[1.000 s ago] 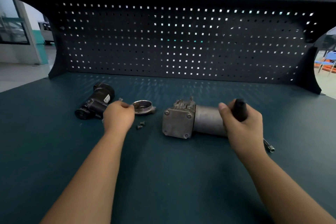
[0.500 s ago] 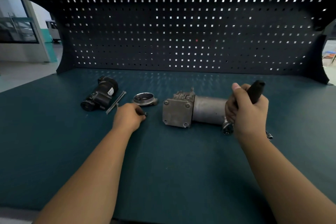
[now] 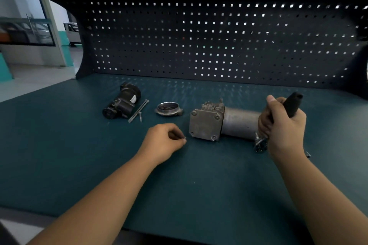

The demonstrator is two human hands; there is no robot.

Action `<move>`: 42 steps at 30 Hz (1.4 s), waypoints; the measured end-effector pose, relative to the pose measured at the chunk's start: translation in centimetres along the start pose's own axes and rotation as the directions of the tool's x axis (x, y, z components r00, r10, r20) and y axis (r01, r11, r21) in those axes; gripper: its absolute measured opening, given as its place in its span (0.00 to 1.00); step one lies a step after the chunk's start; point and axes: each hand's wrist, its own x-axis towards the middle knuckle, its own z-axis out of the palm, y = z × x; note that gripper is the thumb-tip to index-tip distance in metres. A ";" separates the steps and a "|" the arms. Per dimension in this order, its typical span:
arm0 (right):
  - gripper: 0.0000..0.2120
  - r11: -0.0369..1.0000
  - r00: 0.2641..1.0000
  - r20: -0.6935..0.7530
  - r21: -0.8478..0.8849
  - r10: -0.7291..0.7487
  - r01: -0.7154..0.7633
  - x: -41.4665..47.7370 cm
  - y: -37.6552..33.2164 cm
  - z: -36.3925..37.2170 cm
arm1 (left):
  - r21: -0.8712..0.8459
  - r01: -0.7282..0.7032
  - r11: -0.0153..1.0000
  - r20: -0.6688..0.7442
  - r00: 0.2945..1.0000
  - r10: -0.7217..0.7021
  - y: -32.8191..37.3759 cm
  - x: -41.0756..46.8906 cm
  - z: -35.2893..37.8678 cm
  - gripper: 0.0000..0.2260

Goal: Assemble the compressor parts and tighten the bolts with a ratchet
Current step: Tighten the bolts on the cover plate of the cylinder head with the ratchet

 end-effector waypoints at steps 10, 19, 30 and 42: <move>0.18 1.000 1.000 -0.027 -0.004 0.014 -0.014 -0.3 0.1 0.3 | -0.120 -0.023 0.992 0.041 0.999 0.028 0.4 0.3 0.9 0.08; 0.18 0.999 0.999 -0.037 0.012 0.031 -0.031 -0.3 0.2 0.5 | -0.141 -0.035 0.989 0.022 0.999 0.038 0.1 1.3 1.6 0.09; 0.18 0.999 0.999 -0.009 0.004 0.035 -0.035 -0.5 0.0 0.6 | -0.064 0.009 0.998 -0.017 1.000 -0.010 0.6 1.4 1.8 0.05; 0.15 0.898 0.956 0.172 0.338 0.236 -0.283 -1.2 0.1 2.1 | -0.180 0.418 0.891 0.468 0.833 -0.296 1.4 3.8 0.0 0.08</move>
